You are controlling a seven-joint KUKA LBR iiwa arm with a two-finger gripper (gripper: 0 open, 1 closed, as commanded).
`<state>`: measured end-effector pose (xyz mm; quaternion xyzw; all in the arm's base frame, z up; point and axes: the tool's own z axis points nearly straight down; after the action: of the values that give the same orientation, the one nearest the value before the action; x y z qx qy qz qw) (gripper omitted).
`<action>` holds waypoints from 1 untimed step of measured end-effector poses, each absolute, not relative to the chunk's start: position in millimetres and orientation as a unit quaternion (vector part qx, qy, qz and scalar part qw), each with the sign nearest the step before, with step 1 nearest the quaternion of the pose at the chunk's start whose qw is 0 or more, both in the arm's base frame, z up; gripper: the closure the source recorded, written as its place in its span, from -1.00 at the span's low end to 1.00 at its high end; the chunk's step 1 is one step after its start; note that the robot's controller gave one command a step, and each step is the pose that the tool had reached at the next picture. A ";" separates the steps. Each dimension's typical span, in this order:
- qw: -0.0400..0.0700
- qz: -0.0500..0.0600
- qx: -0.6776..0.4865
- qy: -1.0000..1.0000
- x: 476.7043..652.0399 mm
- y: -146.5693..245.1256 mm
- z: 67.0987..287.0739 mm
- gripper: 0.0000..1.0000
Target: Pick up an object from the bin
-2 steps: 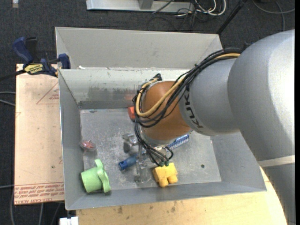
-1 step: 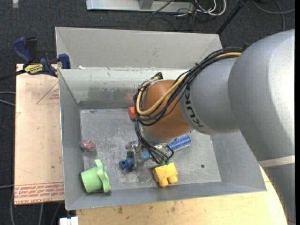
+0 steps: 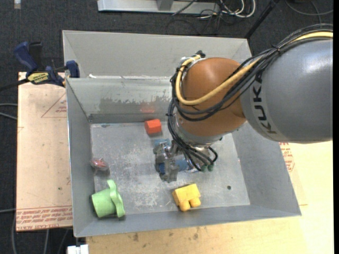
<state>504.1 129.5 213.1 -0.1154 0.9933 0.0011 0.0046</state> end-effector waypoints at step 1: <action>0.001 0.001 -0.115 0.993 503.2 129.1 208.7 -1.00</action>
Offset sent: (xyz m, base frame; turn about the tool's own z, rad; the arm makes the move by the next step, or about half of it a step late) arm 0.0000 0.0000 0.0000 0.0000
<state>503.2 129.1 208.7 -0.1154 0.9933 0.0007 0.0008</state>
